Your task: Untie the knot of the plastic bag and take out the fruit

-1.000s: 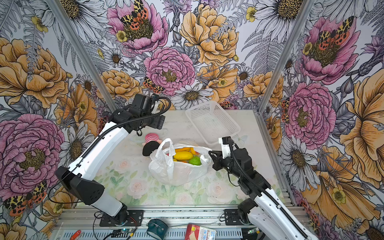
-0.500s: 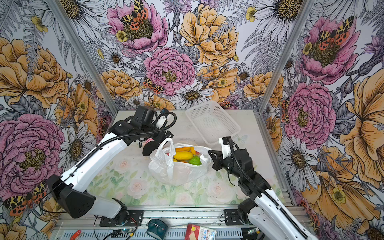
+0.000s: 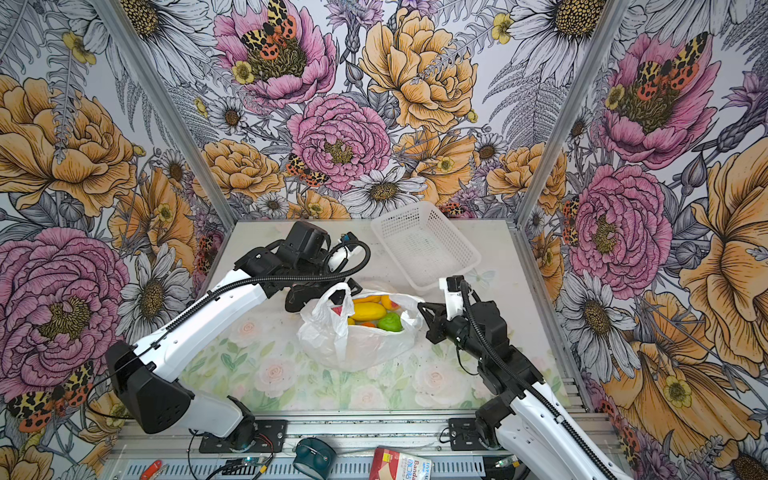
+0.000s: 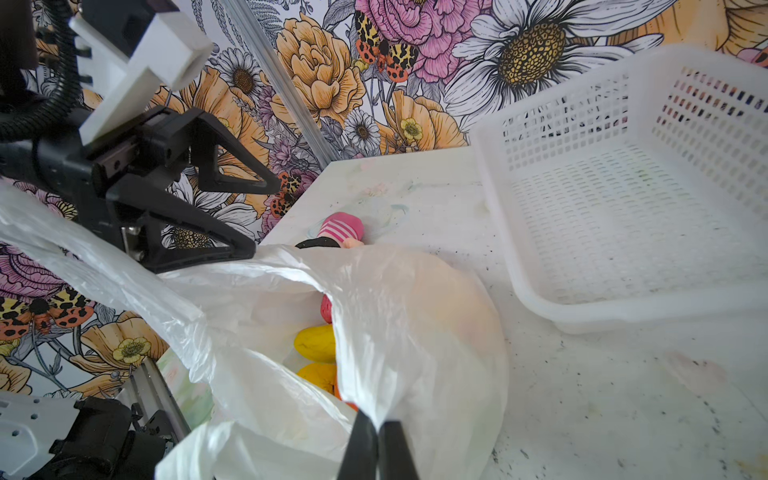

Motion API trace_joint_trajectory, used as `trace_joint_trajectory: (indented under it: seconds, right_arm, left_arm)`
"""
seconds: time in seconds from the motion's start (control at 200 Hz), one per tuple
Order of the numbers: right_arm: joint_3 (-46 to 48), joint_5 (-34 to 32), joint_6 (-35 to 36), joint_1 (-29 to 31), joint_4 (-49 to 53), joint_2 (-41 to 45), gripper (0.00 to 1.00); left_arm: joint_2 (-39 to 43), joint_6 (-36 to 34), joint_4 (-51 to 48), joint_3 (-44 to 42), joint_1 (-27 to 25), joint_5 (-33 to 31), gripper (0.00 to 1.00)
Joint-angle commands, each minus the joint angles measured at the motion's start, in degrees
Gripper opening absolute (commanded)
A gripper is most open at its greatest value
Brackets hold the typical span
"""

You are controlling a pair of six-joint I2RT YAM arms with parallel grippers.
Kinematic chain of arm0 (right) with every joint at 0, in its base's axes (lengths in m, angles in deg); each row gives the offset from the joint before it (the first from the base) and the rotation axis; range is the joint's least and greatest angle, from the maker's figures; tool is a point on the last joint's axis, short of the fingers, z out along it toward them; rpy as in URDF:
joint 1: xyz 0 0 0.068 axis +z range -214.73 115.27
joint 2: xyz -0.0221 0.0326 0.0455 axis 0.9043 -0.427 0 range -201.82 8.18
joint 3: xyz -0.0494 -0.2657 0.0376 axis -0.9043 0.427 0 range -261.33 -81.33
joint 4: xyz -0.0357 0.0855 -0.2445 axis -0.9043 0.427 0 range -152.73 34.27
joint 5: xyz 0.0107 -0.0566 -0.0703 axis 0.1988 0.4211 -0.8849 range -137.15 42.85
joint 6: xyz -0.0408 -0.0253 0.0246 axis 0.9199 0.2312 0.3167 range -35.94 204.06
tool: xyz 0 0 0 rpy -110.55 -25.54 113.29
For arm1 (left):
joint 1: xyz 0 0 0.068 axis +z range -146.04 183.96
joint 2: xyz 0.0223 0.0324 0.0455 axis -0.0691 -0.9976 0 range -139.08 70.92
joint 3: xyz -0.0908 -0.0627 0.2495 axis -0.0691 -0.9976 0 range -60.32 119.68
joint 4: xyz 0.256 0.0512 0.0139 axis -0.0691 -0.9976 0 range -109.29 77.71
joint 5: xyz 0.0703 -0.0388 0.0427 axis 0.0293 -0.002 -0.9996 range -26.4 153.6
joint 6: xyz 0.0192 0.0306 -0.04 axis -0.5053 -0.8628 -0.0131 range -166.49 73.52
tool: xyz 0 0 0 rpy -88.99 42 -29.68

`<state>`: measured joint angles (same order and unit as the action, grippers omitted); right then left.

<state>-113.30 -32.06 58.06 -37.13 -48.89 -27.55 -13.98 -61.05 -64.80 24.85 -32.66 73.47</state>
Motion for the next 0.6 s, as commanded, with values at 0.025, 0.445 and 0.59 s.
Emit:
trace_joint_trajectory:
  seconds: [0.025, 0.445, 0.59]
  right_arm:
    - [0.41, 0.03, -0.11, -0.17, -1.45, -0.40, 0.00]
    - [0.18, 1.12, -3.38, -0.12, -8.34, -8.40, 0.00]
    - [-0.64, 2.67, -4.70, -0.08, -11.29, -12.58, 0.00]
  left_arm:
    - [-0.20, -1.19, 0.52, 0.12, -0.29, 0.36, 0.95]
    - [3.81, -1.66, 1.75, -1.33, -6.35, 3.63, 0.97]
    - [-0.55, -2.59, 1.33, -1.96, -10.01, -2.75, 0.99]
